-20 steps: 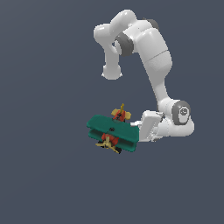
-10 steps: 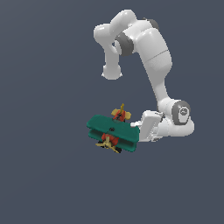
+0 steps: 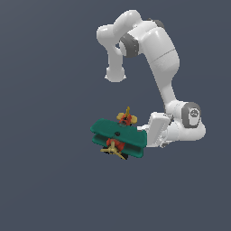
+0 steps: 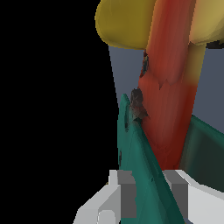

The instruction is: Pick up the object and move it to a goal position.

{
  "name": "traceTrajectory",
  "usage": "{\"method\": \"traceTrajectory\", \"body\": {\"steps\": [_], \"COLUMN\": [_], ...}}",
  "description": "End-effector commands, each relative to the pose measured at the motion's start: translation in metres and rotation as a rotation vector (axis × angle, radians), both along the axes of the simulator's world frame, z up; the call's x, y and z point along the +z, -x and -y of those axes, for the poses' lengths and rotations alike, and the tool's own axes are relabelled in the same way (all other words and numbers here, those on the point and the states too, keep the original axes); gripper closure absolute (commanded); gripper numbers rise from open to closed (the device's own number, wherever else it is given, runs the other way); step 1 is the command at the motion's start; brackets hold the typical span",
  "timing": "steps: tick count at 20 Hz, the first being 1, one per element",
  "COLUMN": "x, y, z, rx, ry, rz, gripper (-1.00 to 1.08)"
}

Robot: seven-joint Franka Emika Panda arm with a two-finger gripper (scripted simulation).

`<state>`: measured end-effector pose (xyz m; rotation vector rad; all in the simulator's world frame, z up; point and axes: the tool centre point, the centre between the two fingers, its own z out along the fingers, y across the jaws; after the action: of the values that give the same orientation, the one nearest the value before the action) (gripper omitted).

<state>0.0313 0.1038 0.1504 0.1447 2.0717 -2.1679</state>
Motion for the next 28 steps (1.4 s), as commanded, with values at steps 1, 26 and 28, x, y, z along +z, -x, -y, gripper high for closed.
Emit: {"method": "traceTrajectory", "body": {"steps": [1,26,28], "x": [0.017,0.230,0.232], "y": [-0.007,-0.023,-0.022], "z": [-0.006,-0.083,-0.083], "rx": [0.003,0.048,0.048], "ry": [-0.001,-0.020,-0.020], "rz": [0.050,0.677,0.682], "gripper": [1.08,1.08,1.08]}}
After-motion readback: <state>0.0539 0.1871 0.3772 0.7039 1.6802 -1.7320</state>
